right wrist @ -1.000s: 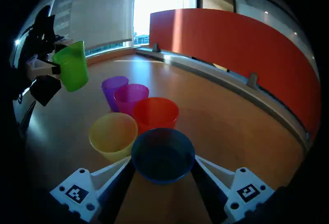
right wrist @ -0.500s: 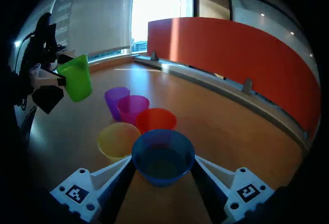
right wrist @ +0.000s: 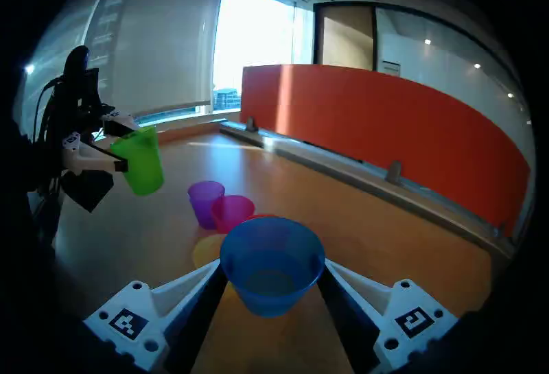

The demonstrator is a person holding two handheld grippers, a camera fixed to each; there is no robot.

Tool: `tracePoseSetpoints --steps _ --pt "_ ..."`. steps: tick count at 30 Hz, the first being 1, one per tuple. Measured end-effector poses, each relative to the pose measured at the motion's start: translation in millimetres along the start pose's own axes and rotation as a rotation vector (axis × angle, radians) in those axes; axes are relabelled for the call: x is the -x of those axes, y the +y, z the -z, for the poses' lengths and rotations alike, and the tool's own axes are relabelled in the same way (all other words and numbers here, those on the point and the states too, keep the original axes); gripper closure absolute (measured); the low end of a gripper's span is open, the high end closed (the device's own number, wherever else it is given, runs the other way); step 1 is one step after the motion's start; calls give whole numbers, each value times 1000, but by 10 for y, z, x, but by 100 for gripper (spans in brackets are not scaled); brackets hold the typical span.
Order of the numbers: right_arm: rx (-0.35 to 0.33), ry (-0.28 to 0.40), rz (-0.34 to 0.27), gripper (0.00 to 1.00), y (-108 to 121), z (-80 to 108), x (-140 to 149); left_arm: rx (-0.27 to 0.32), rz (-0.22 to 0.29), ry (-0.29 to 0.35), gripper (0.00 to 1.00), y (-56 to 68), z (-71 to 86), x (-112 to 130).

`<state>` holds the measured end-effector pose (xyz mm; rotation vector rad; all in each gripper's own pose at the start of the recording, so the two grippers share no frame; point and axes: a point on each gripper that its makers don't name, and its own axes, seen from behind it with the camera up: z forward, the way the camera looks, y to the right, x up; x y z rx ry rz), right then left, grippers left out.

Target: Pour water

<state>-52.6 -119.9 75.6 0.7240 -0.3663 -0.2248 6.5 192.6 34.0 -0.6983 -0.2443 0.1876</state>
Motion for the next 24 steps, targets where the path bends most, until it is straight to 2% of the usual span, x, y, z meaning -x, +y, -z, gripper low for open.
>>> tracePoseSetpoints --steps 13,24 --pt "30 83 -3 11 -225 370 -233 -28 9 82 15 33 218 -235" --pt "34 121 8 11 -413 528 -349 -37 28 137 15 74 327 -396"
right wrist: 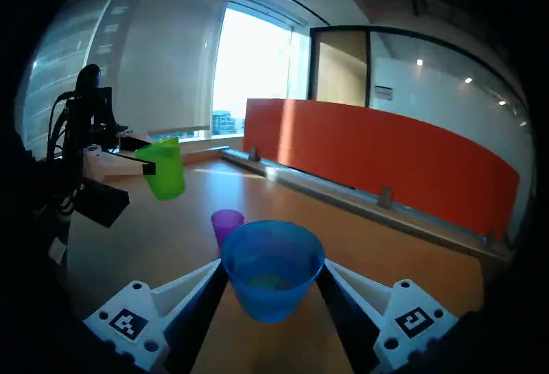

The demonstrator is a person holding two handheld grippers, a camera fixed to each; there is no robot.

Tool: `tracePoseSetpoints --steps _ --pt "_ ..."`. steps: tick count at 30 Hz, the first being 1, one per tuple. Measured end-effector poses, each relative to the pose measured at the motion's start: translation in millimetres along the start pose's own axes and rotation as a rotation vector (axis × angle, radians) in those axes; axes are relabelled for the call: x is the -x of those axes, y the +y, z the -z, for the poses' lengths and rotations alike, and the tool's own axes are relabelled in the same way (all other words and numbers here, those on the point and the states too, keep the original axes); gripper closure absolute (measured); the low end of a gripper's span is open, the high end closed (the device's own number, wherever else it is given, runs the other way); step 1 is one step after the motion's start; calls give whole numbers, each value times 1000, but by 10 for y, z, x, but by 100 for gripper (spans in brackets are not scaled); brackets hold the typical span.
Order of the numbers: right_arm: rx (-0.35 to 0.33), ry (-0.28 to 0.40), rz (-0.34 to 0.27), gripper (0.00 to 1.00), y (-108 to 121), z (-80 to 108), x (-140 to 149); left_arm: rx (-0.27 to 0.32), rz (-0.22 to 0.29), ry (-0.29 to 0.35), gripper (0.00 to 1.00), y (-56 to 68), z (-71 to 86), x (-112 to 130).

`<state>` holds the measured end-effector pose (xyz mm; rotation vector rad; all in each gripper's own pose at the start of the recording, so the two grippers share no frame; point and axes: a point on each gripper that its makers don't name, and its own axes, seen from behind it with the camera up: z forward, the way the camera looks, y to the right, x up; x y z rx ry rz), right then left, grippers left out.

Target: Pour water

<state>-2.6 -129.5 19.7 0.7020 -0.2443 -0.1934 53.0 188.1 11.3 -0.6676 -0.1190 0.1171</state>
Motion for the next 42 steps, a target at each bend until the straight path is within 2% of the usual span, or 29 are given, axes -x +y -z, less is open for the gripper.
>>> tracePoseSetpoints --steps 8,23,42 --pt "-7 16 -1 11 -100 41 -67 -8 -3 32 15 17 42 -149" --pt "-8 41 12 11 -180 118 -184 -15 29 87 15 54 69 -342" --pt "-11 55 18 11 -238 150 -203 -8 40 119 14 111 81 -530"
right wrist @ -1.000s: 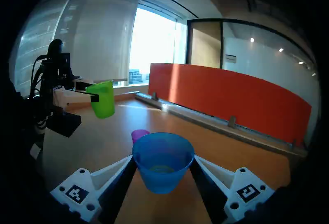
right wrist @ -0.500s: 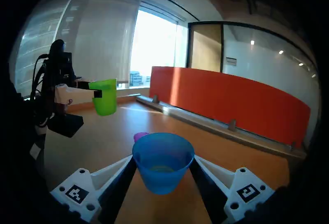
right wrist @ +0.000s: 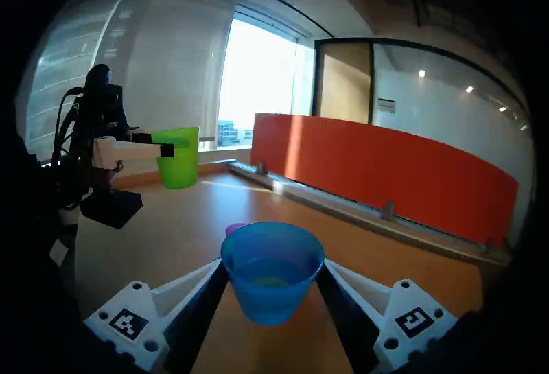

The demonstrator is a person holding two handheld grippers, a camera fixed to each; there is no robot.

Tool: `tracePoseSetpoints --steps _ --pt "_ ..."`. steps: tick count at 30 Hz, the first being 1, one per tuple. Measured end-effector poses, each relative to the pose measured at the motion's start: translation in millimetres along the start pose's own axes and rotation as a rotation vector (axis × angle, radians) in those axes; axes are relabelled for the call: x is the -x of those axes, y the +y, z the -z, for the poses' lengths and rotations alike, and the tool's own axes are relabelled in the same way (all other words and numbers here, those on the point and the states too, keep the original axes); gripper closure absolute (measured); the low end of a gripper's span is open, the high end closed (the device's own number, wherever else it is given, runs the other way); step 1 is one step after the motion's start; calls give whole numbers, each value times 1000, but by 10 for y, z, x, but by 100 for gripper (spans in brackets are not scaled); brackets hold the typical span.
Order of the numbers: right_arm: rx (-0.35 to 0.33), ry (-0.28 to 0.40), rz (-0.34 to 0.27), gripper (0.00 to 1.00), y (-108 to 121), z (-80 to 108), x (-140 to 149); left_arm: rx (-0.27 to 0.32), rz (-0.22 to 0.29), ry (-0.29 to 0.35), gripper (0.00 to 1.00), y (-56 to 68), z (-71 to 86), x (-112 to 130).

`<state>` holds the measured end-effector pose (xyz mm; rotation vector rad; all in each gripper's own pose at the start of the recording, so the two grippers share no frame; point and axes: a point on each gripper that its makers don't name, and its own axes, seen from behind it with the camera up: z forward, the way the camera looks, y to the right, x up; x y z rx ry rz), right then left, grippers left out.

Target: Pour water

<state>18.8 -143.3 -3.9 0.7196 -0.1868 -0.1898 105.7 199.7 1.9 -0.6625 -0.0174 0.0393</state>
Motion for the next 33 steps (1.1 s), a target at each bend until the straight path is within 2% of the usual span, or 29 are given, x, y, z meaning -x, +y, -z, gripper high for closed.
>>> tracePoseSetpoints --steps 14,33 --pt "-4 6 2 11 -13 -15 -41 10 -19 -23 14 -20 8 62" --pt "-8 35 13 11 -17 -24 -122 19 -19 -56 14 -39 29 192"
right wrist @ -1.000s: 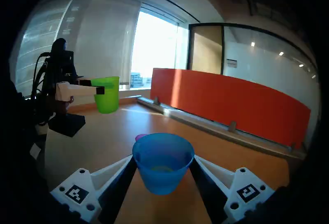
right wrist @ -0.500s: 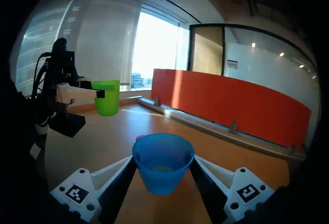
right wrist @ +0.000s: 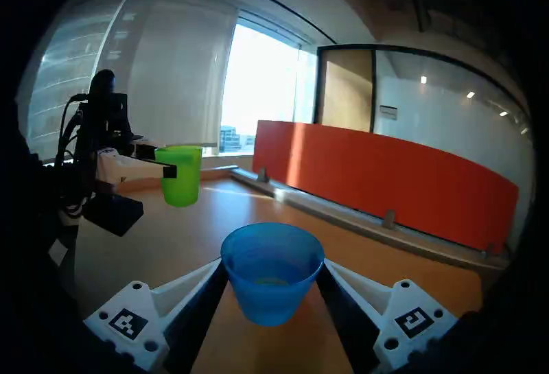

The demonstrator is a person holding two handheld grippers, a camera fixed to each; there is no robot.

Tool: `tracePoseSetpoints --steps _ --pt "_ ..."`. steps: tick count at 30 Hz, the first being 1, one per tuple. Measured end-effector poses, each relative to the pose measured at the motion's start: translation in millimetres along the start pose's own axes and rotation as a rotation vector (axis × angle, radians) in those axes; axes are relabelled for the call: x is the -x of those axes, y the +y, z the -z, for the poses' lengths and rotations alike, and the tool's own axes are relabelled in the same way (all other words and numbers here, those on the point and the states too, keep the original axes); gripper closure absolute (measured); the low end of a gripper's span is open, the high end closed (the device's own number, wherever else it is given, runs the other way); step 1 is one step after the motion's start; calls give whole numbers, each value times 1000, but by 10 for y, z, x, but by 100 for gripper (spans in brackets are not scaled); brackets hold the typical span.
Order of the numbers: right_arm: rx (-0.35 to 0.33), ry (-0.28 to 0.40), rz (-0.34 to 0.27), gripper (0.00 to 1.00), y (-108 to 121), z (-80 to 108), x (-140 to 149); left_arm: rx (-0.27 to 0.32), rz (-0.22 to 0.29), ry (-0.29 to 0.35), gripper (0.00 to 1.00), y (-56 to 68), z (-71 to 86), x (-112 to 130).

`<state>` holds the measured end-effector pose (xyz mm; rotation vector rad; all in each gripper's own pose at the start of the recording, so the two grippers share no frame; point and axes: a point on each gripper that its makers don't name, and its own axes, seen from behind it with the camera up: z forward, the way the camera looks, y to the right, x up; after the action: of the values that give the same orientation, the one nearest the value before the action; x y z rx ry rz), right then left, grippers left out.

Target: Pour water

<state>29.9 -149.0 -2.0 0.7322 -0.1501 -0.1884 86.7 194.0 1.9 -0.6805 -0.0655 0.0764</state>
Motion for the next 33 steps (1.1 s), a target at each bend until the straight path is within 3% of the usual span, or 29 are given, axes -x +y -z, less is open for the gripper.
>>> tracePoseSetpoints --steps 33 --pt "-26 32 41 10 7 -35 -173 42 10 -71 14 84 -32 440"
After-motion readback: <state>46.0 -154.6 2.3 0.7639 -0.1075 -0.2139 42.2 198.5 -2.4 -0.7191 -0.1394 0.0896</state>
